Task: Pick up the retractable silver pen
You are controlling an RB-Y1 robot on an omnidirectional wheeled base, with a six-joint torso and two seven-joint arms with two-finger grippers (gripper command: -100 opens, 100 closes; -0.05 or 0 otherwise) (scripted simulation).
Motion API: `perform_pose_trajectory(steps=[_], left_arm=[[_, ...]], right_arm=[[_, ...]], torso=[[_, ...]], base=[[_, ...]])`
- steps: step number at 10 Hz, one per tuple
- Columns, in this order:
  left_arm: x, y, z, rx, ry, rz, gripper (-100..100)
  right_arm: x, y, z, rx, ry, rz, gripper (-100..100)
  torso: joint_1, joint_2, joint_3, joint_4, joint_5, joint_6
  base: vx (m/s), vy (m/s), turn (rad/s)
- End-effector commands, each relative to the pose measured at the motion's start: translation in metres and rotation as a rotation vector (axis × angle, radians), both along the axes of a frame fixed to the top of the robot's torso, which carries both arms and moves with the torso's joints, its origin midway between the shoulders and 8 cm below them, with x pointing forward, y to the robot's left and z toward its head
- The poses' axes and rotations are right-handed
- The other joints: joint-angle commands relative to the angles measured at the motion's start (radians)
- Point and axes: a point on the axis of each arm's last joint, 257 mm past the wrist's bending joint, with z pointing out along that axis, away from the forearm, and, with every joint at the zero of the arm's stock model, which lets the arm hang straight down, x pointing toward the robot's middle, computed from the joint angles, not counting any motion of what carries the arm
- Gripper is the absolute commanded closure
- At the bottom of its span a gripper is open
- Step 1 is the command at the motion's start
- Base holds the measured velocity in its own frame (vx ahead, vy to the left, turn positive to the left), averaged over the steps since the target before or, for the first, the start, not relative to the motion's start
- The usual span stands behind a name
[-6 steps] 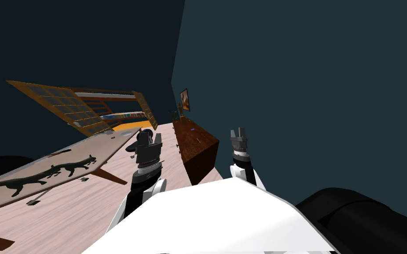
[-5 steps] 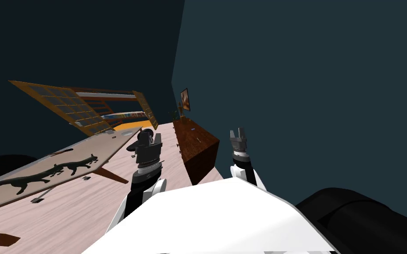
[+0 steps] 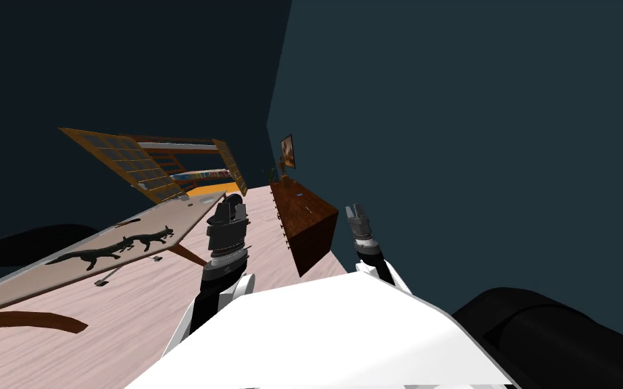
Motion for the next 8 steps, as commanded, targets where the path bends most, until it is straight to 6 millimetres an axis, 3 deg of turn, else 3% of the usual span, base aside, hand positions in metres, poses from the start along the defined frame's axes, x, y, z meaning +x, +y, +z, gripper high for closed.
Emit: perform_pose_trajectory(steps=[1,2,4,5,7,8], left_arm=[[0.000,0.000,0.000,0.000,0.000,0.000,0],[0.000,0.000,0.000,0.000,0.000,0.000,0],[0.000,0.000,0.000,0.000,0.000,0.000,0],[0.000,0.000,0.000,0.000,0.000,0.000,0],[0.000,0.000,0.000,0.000,0.000,0.000,0],[0.000,0.000,0.000,0.000,0.000,0.000,0]], right_arm=[[0.001,0.012,-0.021,-0.050,0.052,0.028,-100],[0.001,0.013,-0.022,-0.062,0.054,0.034,-100],[-0.001,0.026,-0.059,-0.128,0.135,0.073,-100],[-0.001,0.027,-0.059,-0.136,0.137,0.077,-100],[-0.006,0.037,-0.102,-0.203,0.230,0.114,-100],[-0.007,0.037,-0.103,-0.217,0.234,0.121,-100]], torso=[[0.000,0.000,0.000,0.000,0.000,0.000],[0.001,-0.001,-0.001,0.000,0.000,0.000],[-0.003,-0.005,-0.003,-0.001,-0.001,0.000],[-0.001,-0.006,-0.003,-0.001,0.000,0.000],[-0.001,-0.008,-0.005,-0.002,0.000,0.000],[0.000,-0.008,-0.005,-0.002,0.000,0.000]], base=[[-0.116,0.120,0.095],[-0.064,0.081,0.024],[-0.053,0.078,0.090],[-0.033,0.087,0.030],[-0.017,0.101,0.090],[-0.019,0.097,0.046]])
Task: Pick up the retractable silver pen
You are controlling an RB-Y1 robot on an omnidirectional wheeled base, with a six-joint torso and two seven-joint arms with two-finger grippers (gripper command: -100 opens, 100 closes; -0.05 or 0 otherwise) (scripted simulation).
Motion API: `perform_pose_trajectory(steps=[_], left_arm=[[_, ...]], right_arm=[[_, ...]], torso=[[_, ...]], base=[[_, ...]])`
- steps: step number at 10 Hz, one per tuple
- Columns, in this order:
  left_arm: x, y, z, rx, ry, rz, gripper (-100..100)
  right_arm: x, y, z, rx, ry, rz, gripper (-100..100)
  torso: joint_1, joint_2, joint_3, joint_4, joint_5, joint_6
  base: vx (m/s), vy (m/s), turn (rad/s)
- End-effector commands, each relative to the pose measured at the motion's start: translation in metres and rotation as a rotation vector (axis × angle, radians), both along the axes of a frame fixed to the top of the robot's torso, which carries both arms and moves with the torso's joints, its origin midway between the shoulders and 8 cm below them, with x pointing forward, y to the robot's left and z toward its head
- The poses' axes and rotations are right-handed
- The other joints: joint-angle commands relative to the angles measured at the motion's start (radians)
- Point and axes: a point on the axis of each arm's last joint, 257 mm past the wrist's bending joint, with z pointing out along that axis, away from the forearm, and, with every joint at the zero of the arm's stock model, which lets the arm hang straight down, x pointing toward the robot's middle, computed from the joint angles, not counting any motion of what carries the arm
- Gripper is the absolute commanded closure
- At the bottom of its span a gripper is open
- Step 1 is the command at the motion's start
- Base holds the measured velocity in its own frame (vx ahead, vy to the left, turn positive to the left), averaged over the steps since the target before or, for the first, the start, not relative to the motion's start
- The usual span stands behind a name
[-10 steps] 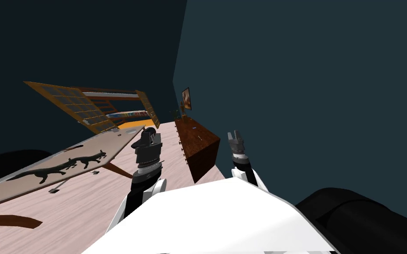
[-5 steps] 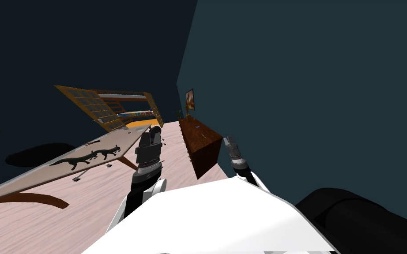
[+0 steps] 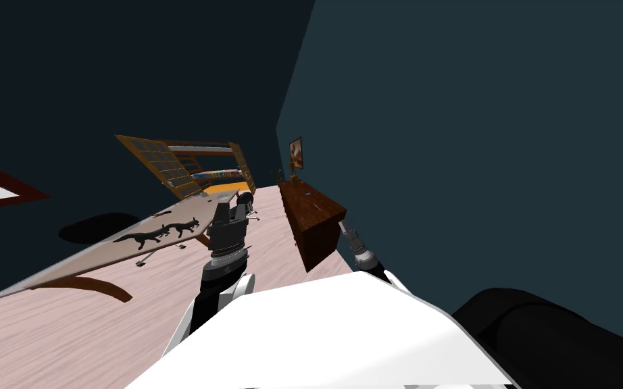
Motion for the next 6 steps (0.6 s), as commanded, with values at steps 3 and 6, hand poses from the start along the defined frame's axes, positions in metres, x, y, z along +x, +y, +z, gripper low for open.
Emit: perform_pose_trajectory(steps=[3,6], left_arm=[[0.000,0.000,0.000,0.000,0.000,0.000,0],[0.000,0.000,0.000,0.000,0.000,0.000,0]], right_arm=[[-0.012,0.007,-0.052,-0.103,0.118,0.050,-100],[-0.027,0.004,-0.103,-0.193,0.229,0.086,-100]], torso=[[0.002,-0.001,0.000,0.000,0.000,0.000],[-0.002,-0.002,-0.001,0.000,0.000,0.000]], base=[[-0.007,0.119,0.091],[0.018,0.086,0.067]])
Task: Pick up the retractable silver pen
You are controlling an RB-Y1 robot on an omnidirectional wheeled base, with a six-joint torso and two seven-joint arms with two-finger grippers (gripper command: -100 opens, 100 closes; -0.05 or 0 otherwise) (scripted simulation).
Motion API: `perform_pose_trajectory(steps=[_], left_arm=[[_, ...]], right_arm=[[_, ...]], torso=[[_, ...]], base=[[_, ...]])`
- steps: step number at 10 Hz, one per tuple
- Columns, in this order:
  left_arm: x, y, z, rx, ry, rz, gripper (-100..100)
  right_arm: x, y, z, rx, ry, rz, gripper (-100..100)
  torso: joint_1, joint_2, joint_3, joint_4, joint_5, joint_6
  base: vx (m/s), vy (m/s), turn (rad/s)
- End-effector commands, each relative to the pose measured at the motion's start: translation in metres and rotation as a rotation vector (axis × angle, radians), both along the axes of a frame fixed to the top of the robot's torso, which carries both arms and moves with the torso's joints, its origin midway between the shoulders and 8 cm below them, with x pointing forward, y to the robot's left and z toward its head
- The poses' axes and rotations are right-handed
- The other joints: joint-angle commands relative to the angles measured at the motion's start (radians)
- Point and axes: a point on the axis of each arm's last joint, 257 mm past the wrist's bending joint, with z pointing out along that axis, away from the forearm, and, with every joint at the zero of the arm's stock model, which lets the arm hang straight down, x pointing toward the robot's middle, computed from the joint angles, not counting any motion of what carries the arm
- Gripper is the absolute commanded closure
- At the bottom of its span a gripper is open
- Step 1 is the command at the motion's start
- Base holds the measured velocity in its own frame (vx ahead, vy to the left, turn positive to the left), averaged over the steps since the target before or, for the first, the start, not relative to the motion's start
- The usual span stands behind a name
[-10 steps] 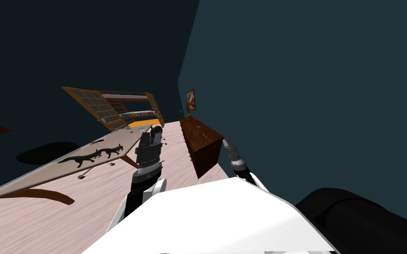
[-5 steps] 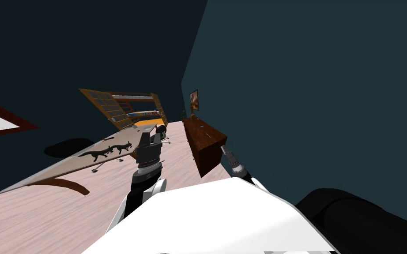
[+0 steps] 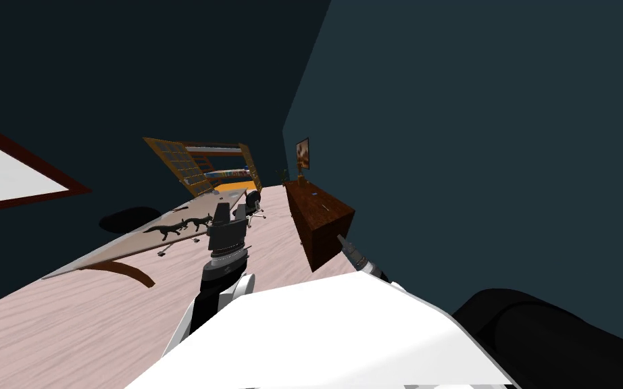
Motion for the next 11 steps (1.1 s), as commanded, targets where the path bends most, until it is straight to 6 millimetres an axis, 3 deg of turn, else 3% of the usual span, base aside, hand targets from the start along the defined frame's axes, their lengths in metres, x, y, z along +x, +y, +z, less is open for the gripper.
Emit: perform_pose_trajectory(steps=[1,2,3,4,5,6,7,10,11], left_arm=[[0.000,0.000,0.000,0.000,0.000,0.000,0],[0.000,0.000,0.000,0.000,0.000,0.000,0],[0.000,0.000,0.000,0.000,0.000,0.000,0],[0.000,0.000,0.000,0.000,0.000,0.000,0],[0.000,0.000,0.000,0.000,0.000,0.000,0],[0.000,0.000,0.000,0.000,0.000,0.000,0],[0.000,0.000,0.000,0.000,0.000,0.000,0],[0.000,0.000,0.000,0.000,0.000,0.000,0],[0.000,0.000,0.000,0.000,0.000,0.000,0]], right_arm=[[-0.004,-0.004,-0.011,-0.034,0.030,0.016,-100],[-0.013,-0.008,-0.036,-0.076,0.084,0.028,-100],[-0.014,-0.010,-0.037,-0.090,0.087,0.038,-100],[-0.024,-0.017,-0.061,-0.135,0.142,0.050,-100],[-0.026,-0.019,-0.062,-0.149,0.145,0.060,-100],[-0.036,-0.028,-0.085,-0.193,0.198,0.069,-100],[-0.038,-0.031,-0.086,-0.211,0.203,0.081,-100],[-0.062,-0.059,-0.128,-0.315,0.311,0.104,-100],[-0.064,-0.064,-0.129,-0.342,0.316,0.121,-100]], torso=[[0.000,0.000,0.000,0.000,0.000,0.000],[-0.001,0.000,0.000,0.000,0.000,0.000],[0.000,0.000,0.000,0.000,0.000,0.000],[0.000,0.000,0.000,0.000,0.000,0.000],[0.001,0.000,0.000,0.000,0.000,0.000],[0.000,0.000,0.000,0.000,0.000,0.000],[0.001,0.000,0.000,0.000,0.000,0.000],[0.000,0.001,0.000,0.000,0.000,0.000],[-0.001,0.000,0.000,0.000,0.000,0.000]], base=[[0.010,0.062,0.035],[0.018,0.088,0.068],[0.018,0.075,0.028],[0.016,0.090,0.085],[0.014,0.080,0.030],[0.020,0.088,0.067],[0.023,0.076,0.023],[0.012,0.081,0.046],[0.021,0.061,0.023]])
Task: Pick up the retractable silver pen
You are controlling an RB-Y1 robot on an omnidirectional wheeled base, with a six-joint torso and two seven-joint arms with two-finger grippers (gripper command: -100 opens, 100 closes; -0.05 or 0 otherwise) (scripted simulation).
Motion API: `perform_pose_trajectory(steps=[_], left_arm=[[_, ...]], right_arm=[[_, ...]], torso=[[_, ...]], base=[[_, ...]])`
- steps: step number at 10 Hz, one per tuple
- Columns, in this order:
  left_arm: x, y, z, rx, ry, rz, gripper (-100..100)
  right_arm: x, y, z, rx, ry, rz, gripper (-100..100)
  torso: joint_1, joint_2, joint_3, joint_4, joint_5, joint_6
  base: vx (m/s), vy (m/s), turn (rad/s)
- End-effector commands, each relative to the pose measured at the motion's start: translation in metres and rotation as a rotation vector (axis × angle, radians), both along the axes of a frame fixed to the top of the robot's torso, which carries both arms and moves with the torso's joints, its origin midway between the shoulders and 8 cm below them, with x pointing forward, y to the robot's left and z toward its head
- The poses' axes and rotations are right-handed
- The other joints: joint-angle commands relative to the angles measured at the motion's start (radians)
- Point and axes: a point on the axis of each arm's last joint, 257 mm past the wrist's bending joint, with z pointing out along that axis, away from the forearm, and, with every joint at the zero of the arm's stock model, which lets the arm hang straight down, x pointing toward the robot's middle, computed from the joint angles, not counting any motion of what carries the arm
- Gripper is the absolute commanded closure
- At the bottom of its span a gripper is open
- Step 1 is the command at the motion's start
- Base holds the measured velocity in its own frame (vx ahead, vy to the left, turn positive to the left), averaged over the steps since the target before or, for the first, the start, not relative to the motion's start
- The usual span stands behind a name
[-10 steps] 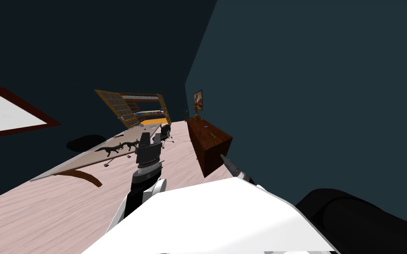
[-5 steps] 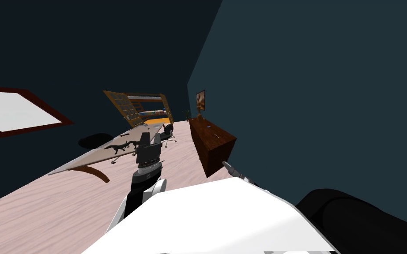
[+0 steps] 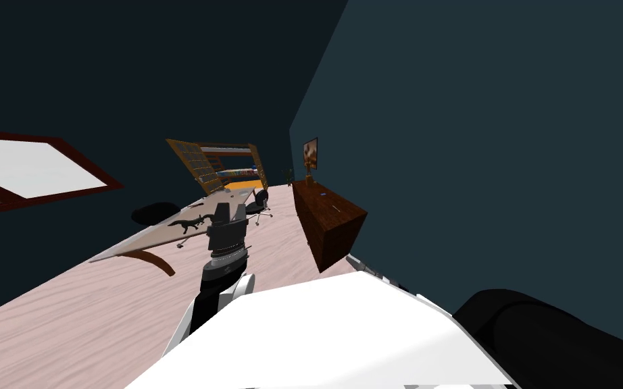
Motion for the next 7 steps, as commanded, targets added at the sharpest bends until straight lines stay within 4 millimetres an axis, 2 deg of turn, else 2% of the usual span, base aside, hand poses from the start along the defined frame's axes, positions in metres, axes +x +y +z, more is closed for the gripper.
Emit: perform_pose_trajectory(steps=[1,2,3,4,5,7], left_arm=[[0.000,0.000,0.000,0.000,0.000,0.000,0],[0.000,0.000,0.000,0.000,0.000,0.000,0],[0.000,0.000,0.000,0.000,0.000,0.000,0],[0.000,0.000,0.000,0.000,0.000,0.000,0],[0.000,0.000,0.000,0.000,0.000,0.000,0],[0.000,0.000,0.000,0.000,0.000,0.000,0]], right_arm=[[-0.019,-0.017,-0.019,-0.063,0.059,0.013,-100],[-0.020,-0.023,-0.019,-0.087,0.066,0.032,-100],[-0.032,-0.040,-0.034,-0.130,0.112,0.033,-100],[-0.034,-0.046,-0.034,-0.156,0.119,0.052,-100],[-0.045,-0.065,-0.048,-0.201,0.164,0.052,-100],[-0.046,-0.072,-0.046,-0.228,0.171,0.072,-100]], torso=[[0.000,0.000,0.000,0.000,0.000,0.000],[0.001,0.000,0.000,0.000,0.000,0.000],[0.001,0.000,0.000,0.000,0.000,0.000],[0.001,0.000,0.000,0.000,0.000,0.000],[0.000,0.000,0.000,0.000,0.000,0.000],[0.001,0.000,0.000,0.000,0.000,0.000]], base=[[0.025,0.085,0.048],[0.015,0.068,0.010],[0.026,0.073,0.047],[0.025,0.061,0.008],[0.024,0.082,0.036],[0.015,0.051,0.005]])
